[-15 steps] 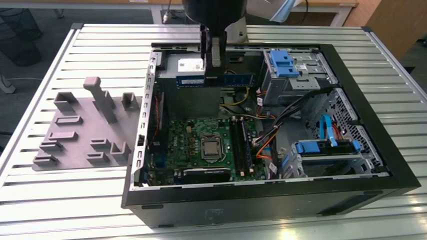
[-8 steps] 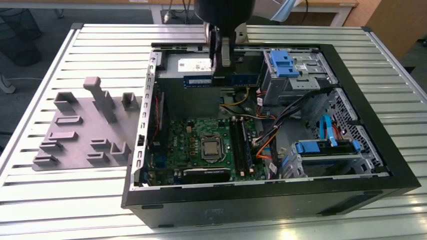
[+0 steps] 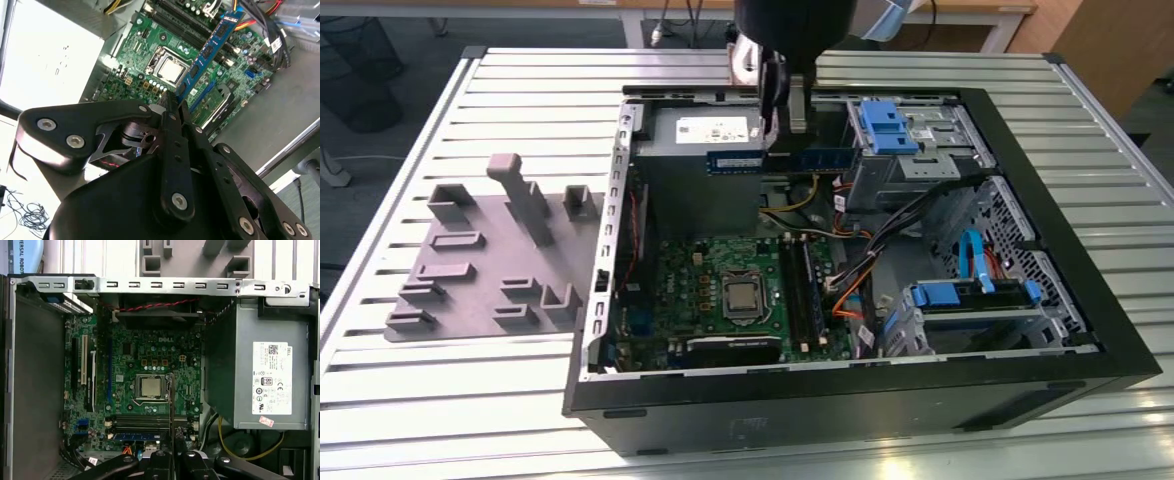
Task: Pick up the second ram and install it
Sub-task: 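Pick up the second ram and move it above second insertion slot, then insert the second ram into the second slot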
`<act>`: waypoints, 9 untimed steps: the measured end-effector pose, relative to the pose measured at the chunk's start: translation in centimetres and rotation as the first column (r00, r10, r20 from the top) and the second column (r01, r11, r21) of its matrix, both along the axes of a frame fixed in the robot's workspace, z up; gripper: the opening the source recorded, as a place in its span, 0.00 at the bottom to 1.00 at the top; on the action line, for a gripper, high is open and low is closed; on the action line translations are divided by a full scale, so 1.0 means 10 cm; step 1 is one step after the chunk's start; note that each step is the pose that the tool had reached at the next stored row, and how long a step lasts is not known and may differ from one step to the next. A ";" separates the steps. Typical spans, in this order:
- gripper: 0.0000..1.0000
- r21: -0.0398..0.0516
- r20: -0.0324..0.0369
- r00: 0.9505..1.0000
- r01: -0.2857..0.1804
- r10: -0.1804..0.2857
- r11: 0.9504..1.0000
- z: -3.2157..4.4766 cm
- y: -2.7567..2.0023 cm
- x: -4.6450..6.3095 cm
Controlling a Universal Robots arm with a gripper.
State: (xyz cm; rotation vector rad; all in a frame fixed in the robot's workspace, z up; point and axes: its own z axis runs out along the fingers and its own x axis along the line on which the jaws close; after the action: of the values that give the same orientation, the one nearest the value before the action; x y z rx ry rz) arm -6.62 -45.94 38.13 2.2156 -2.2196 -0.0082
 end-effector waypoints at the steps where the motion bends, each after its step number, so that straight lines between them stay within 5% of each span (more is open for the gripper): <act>1: 0.14 0.000 0.000 1.000 0.000 0.000 1.000 0.000 0.000 0.02; 9: 0.14 0.000 0.000 1.000 0.000 0.000 1.000 0.000 0.000 0.08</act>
State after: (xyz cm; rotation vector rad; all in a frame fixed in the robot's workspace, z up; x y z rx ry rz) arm -5.78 -45.94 38.12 2.2157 -2.2197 -0.0083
